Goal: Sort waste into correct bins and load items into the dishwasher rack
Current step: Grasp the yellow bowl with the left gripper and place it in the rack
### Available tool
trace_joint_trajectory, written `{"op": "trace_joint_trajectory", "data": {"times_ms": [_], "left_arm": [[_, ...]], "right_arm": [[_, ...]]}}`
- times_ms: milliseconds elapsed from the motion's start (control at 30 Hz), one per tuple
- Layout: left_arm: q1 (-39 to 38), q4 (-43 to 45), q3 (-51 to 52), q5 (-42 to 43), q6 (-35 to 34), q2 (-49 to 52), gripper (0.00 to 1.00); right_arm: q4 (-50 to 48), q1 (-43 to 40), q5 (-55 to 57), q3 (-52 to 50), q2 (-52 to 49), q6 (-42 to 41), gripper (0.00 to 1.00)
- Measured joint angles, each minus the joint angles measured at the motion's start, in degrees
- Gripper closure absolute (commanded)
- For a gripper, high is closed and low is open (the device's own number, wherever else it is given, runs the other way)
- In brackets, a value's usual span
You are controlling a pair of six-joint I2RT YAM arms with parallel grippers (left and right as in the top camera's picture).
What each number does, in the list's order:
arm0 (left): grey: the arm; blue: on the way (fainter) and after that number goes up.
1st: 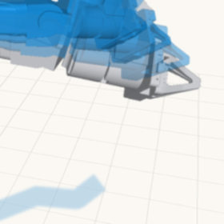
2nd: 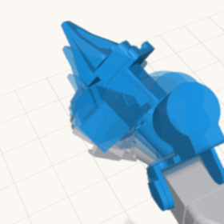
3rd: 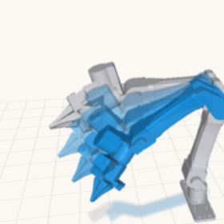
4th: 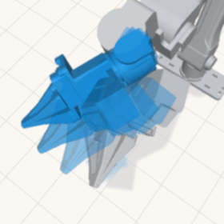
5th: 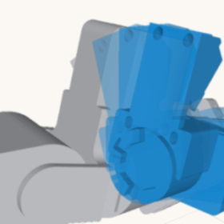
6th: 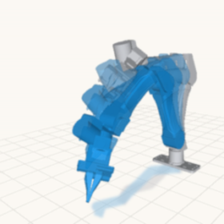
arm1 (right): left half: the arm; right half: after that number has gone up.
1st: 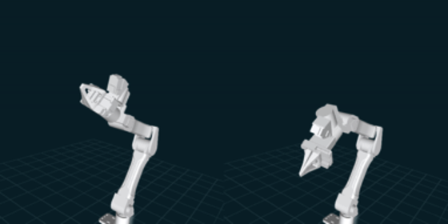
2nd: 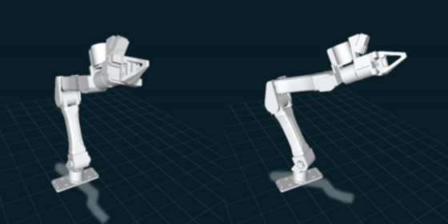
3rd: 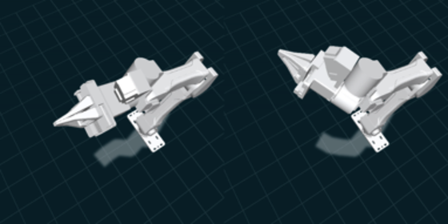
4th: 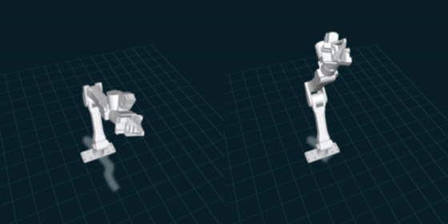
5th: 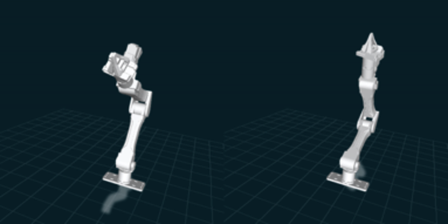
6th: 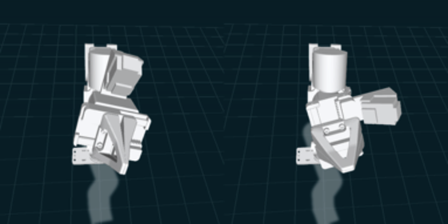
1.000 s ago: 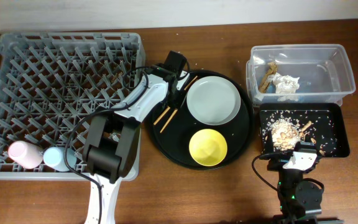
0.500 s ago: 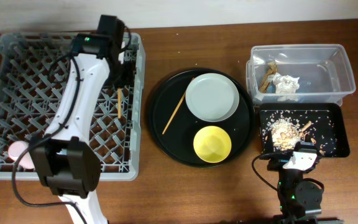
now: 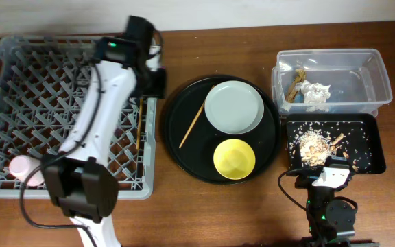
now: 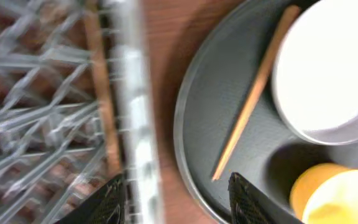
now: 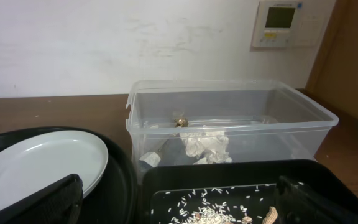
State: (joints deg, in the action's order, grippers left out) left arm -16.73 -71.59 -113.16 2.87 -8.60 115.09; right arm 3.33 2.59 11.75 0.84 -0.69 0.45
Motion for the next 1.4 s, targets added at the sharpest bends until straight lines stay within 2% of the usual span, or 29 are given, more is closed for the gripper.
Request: {"op": "trace_joint_trajectory", "data": {"times_ms": [100, 200, 333, 400, 433, 467, 567, 633, 733, 833, 900, 1000, 1033, 1067, 1100, 1200, 1267, 1400], "left_arm": [[-9.3, 10.3, 10.6, 1.4, 2.0, 1.8, 0.52], [-12.9, 20.8, 18.1, 1.2, 3.2, 5.7, 0.59], [-13.4, 23.4, 19.5, -1.4, 3.5, 10.3, 0.65], [-13.4, 23.9, 19.5, -3.0, 3.7, 10.7, 0.77], [-13.5, 24.0, 19.5, -3.4, 3.8, 10.7, 0.91], [-13.5, 24.1, 19.5, -3.9, 4.0, 10.7, 1.0], [-13.5, 22.9, 19.4, -4.5, 4.2, 10.7, 1.0], [-13.2, 13.4, 16.0, -4.4, 3.1, 10.8, 1.0], [-10.3, 0.6, 4.5, -4.5, 2.3, 8.6, 1.0], [-1.5, -2.1, -0.2, -6.8, 1.0, 0.8, 1.0], [4.4, -2.8, 0.1, -7.4, 0.1, 0.8, 1.0], [5.6, 3.8, 6.8, -8.5, 0.0, 0.9, 0.99], [5.5, 6.3, 11.2, -8.7, 0.0, 1.0, 0.85], [5.5, 7.8, 15.5, -8.9, 0.0, 1.5, 0.56], [5.5, 8.2, 18.0, -8.2, 0.1, 1.7, 0.51], [5.9, 2.6, 11.3, -3.8, 0.8, -0.4, 0.48], [3.5, 3.3, 8.2, -0.9, 0.8, -4.3, 0.48], [-8.9, 4.5, 11.3, 5.9, 0.7, -4.9, 0.48]], "right_arm": [[0.0, 0.0, 0.0, 0.0, 0.0, 0.0, 0.02], [0.0, 0.0, 0.0, 0.0, 0.0, 0.0, 0.01], [0.0, 0.0, 0.0, 0.0, 0.0, 0.0, 0.02], [0.0, 0.0, 0.0, 0.0, 0.0, 0.0, 0.01], [0.0, 0.0, 0.0, 0.0, 0.0, 0.0, 0.02], [0.0, 0.0, 0.0, 0.0, 0.0, 0.0, 0.02], [0.0, 0.0, 0.0, 0.0, 0.0, 0.0, 0.02], [0.0, 0.0, 0.0, 0.0, 0.0, 0.0, 0.02], [0.0, 0.0, 0.0, 0.0, 0.0, 0.0, 0.02], [0.0, 0.0, 0.0, 0.0, 0.0, 0.0, 0.01], [0.0, 0.0, 0.0, 0.0, 0.0, 0.0, 0.02], [0.0, 0.0, 0.0, 0.0, 0.0, 0.0, 0.02], [0.0, 0.0, 0.0, 0.0, 0.0, 0.0, 0.02], [0.0, 0.0, 0.0, 0.0, 0.0, 0.0, 0.02], [0.0, 0.0, 0.0, 0.0, 0.0, 0.0, 0.02], [0.0, 0.0, 0.0, 0.0, 0.0, 0.0, 0.02], [0.0, 0.0, 0.0, 0.0, 0.0, 0.1, 0.02], [0.0, 0.0, 0.0, 0.0, 0.0, 0.0, 0.02]]}}
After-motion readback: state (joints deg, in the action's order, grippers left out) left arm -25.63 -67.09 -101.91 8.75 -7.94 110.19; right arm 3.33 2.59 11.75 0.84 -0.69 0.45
